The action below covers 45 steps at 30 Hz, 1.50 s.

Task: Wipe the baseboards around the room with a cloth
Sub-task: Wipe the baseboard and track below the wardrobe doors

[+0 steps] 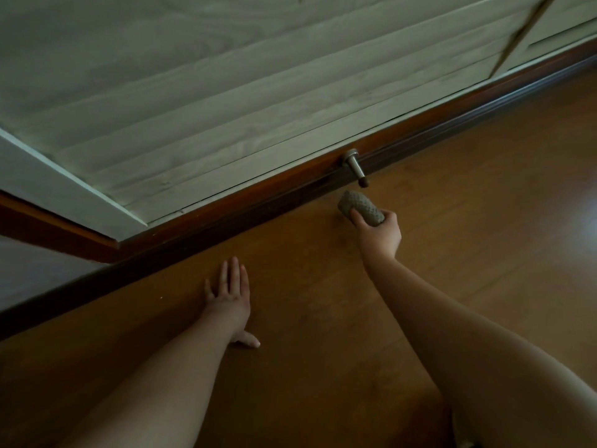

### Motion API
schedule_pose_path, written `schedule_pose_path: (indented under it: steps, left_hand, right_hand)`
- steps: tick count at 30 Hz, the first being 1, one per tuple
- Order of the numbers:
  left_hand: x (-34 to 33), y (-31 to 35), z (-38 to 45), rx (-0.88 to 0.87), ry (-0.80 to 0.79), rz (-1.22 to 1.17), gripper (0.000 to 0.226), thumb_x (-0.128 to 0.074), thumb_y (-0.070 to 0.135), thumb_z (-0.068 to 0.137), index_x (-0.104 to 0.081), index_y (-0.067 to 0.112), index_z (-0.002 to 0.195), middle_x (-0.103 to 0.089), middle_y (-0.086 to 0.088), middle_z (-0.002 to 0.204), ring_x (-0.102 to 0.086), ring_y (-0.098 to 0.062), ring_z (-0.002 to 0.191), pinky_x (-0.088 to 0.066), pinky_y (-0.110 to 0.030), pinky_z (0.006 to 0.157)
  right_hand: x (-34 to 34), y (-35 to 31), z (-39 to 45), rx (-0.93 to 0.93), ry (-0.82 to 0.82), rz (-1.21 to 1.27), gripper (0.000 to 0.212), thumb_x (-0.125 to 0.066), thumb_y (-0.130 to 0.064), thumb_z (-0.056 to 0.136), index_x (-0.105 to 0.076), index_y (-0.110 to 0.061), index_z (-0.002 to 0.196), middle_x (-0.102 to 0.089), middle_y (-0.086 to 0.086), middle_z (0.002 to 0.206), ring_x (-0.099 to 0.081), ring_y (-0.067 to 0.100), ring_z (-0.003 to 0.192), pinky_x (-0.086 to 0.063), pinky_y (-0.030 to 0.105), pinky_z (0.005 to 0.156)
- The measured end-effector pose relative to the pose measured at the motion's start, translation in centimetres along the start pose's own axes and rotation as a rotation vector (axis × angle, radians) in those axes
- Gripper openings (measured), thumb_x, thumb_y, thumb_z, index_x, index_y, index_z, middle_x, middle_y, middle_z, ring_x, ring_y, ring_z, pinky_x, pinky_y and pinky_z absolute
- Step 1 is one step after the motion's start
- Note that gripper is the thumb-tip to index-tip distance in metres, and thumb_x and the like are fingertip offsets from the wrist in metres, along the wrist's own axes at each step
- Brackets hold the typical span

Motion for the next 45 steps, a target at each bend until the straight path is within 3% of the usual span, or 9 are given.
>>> schedule_pose_path:
  steps: [5, 9, 13, 16, 22, 27, 36, 41, 45]
  left_hand:
    - [-0.6, -0.7, -0.6, -0.103, 0.159, -0.080, 0.150, -0.075, 0.071, 0.066, 0.039, 0.014, 0.144, 0.049, -0.008, 0.148, 0.035, -0.027, 0.141, 0.008, -0.050, 0.122]
    - [-0.7, -0.5, -1.2, -0.294, 0.333, 0.036, 0.141, -0.065, 0.078, 0.070, 0.041, 0.021, 0.144, 0.049, 0.003, 0.150, 0.030, -0.016, 0.146, 0.012, -0.037, 0.120]
    - [1.7, 2.4, -0.7, -0.397, 0.394, 0.007, 0.133, -0.054, 0.085, 0.071, 0.039, 0.026, 0.146, 0.049, 0.008, 0.149, 0.033, -0.010, 0.141, 0.011, -0.036, 0.120]
    - [4.3, 6.7, 0.2, -0.454, 0.468, -0.072, 0.122, -0.051, 0.082, 0.078, 0.029, 0.027, 0.152, 0.032, 0.008, 0.160, 0.027, -0.011, 0.147, 0.003, -0.043, 0.125]
    - [7.7, 13.2, 1.6, -0.438, 0.591, -0.096, 0.098, -0.033, 0.074, 0.092, 0.014, 0.017, 0.157, 0.014, -0.001, 0.167, 0.015, -0.016, 0.152, 0.010, -0.036, 0.120]
    - [9.3, 15.6, 3.8, -0.405, 0.748, -0.102, 0.087, -0.025, 0.066, 0.097, 0.009, 0.014, 0.158, 0.007, -0.007, 0.167, 0.008, -0.020, 0.154, 0.004, -0.039, 0.125]
    - [10.2, 18.6, 7.5, -0.390, 0.717, -0.025, 0.092, -0.009, 0.074, 0.087, 0.010, 0.018, 0.158, 0.013, -0.007, 0.167, 0.014, -0.023, 0.153, 0.004, -0.049, 0.124]
    - [10.7, 18.8, 7.2, -0.408, 0.636, 0.003, 0.093, -0.021, 0.070, 0.088, 0.014, 0.017, 0.156, 0.009, -0.010, 0.167, 0.010, -0.025, 0.153, 0.003, -0.052, 0.123]
    - [10.6, 18.8, 7.5, -0.415, 0.633, 0.012, 0.095, -0.035, 0.064, 0.086, 0.001, 0.013, 0.158, -0.003, -0.014, 0.166, -0.003, -0.030, 0.153, -0.008, -0.056, 0.121]
  right_hand:
    - [4.5, 3.2, -0.9, 0.046, 0.066, 0.015, 0.050, -0.075, -0.039, 0.084, -0.051, -0.025, 0.125, -0.058, -0.008, 0.110, -0.059, 0.009, 0.099, -0.047, 0.022, 0.078]
    - [8.1, 5.9, -0.5, 0.068, 0.090, -0.056, 0.048, -0.076, -0.039, 0.084, -0.051, -0.025, 0.123, -0.057, -0.006, 0.111, -0.057, 0.012, 0.102, -0.049, 0.027, 0.084]
    - [10.6, 7.1, -0.1, 0.067, 0.127, -0.063, 0.050, -0.074, -0.040, 0.085, -0.051, -0.024, 0.125, -0.058, -0.006, 0.111, -0.058, 0.013, 0.104, -0.049, 0.027, 0.086]
    - [11.9, 7.3, 0.2, 0.083, 0.161, -0.057, 0.049, -0.075, -0.041, 0.084, -0.051, -0.026, 0.124, -0.059, -0.007, 0.111, -0.058, 0.013, 0.103, -0.050, 0.027, 0.084]
    - [14.8, 8.1, 1.0, 0.093, 0.210, -0.038, 0.049, -0.076, -0.039, 0.084, -0.051, -0.024, 0.123, -0.057, -0.010, 0.106, -0.058, 0.010, 0.100, -0.045, 0.018, 0.077]
    - [16.3, 9.8, 2.2, 0.072, 0.266, -0.050, 0.048, -0.074, -0.041, 0.085, -0.051, -0.025, 0.123, -0.056, -0.011, 0.105, -0.058, 0.011, 0.099, -0.052, 0.030, 0.087]
    - [13.9, 6.1, 9.8, 0.242, 0.135, -0.158, 0.052, -0.074, -0.044, 0.084, -0.050, -0.025, 0.126, -0.054, -0.012, 0.115, -0.053, 0.007, 0.106, -0.048, 0.027, 0.092]
    - [13.5, 5.6, 12.2, 0.329, 0.008, -0.334, 0.060, -0.070, -0.049, 0.086, -0.047, -0.025, 0.136, -0.054, -0.007, 0.135, -0.048, 0.011, 0.126, -0.042, 0.038, 0.108]
    - [13.8, 6.1, 13.3, 0.524, -0.111, -0.513, 0.068, -0.068, -0.042, 0.090, -0.041, -0.019, 0.147, -0.042, 0.001, 0.153, -0.028, 0.010, 0.145, -0.026, 0.032, 0.119]
Point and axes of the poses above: each hand's wrist, its own z-axis towards the middle knuckle, its own x-axis out of the back of the hand, y = z × x, the point moved 4 cm from there along z, towards the middle knuckle
